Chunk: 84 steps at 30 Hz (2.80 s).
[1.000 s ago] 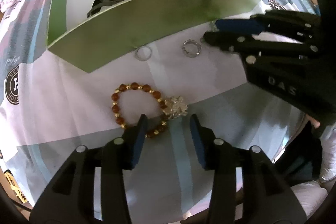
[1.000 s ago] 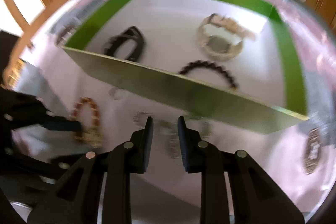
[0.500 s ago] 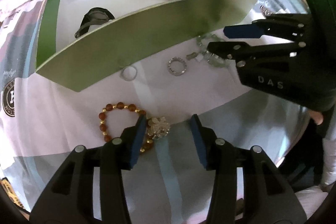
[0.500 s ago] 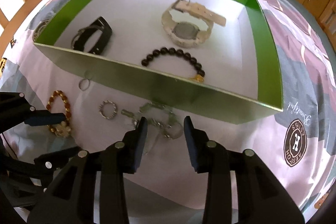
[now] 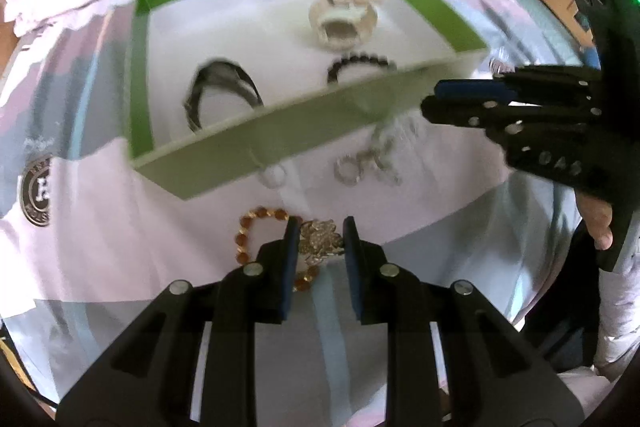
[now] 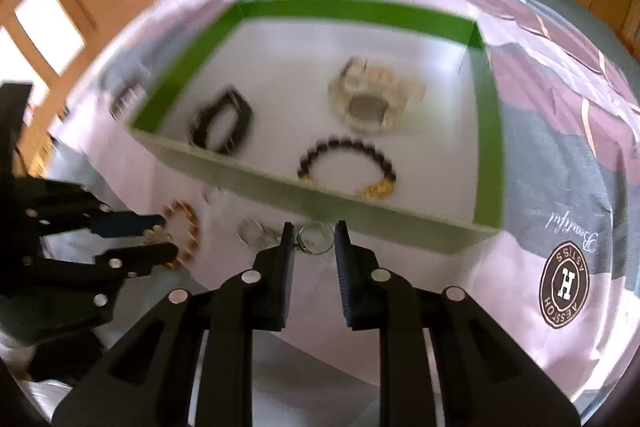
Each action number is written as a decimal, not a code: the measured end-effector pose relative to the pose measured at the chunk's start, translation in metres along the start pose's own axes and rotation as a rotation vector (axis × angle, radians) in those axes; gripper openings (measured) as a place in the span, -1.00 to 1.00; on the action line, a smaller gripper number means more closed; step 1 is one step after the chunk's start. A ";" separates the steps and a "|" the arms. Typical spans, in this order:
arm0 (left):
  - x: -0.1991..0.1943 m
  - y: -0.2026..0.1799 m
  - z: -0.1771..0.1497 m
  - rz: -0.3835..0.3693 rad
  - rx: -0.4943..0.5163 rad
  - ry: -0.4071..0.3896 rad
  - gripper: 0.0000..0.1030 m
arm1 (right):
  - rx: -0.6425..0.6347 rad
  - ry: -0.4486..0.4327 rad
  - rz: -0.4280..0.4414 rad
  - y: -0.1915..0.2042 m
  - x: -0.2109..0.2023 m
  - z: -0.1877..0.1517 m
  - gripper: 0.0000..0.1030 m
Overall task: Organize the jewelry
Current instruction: 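Close the left tool on the silver flower charm while the right tool closes on a silver ring, then carry the flower charm into the box with the left tool while the right tool carries the ring, then withdraw the left tool to the orange bead bracelet while the right tool moves to the green jade chain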
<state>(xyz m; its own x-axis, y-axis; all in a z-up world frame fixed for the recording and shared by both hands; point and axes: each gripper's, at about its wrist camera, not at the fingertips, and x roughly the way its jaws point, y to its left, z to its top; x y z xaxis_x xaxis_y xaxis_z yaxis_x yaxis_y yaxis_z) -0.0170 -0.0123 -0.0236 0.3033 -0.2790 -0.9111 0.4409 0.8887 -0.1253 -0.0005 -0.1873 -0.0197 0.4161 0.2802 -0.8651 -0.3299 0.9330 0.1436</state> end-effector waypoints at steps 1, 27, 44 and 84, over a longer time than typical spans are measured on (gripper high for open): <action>-0.006 0.003 0.002 -0.002 -0.005 -0.019 -0.58 | 0.020 -0.023 0.031 -0.004 -0.007 0.002 -0.61; -0.022 -0.005 0.008 0.008 0.013 -0.103 -0.57 | -0.243 -0.202 0.098 0.054 -0.040 -0.007 -0.61; 0.003 0.027 0.085 0.047 -0.105 -0.182 -0.57 | 0.096 -0.263 -0.032 -0.021 -0.005 0.032 -0.60; 0.026 0.006 0.004 0.189 0.009 0.070 0.42 | -0.142 0.120 -0.063 0.036 0.027 -0.016 0.00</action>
<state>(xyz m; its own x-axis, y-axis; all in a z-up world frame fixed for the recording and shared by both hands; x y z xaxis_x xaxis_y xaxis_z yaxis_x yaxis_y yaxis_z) -0.0030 -0.0158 -0.0464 0.3221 -0.0812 -0.9432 0.3893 0.9195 0.0538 -0.0147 -0.1500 -0.0458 0.3389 0.1856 -0.9223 -0.4258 0.9045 0.0255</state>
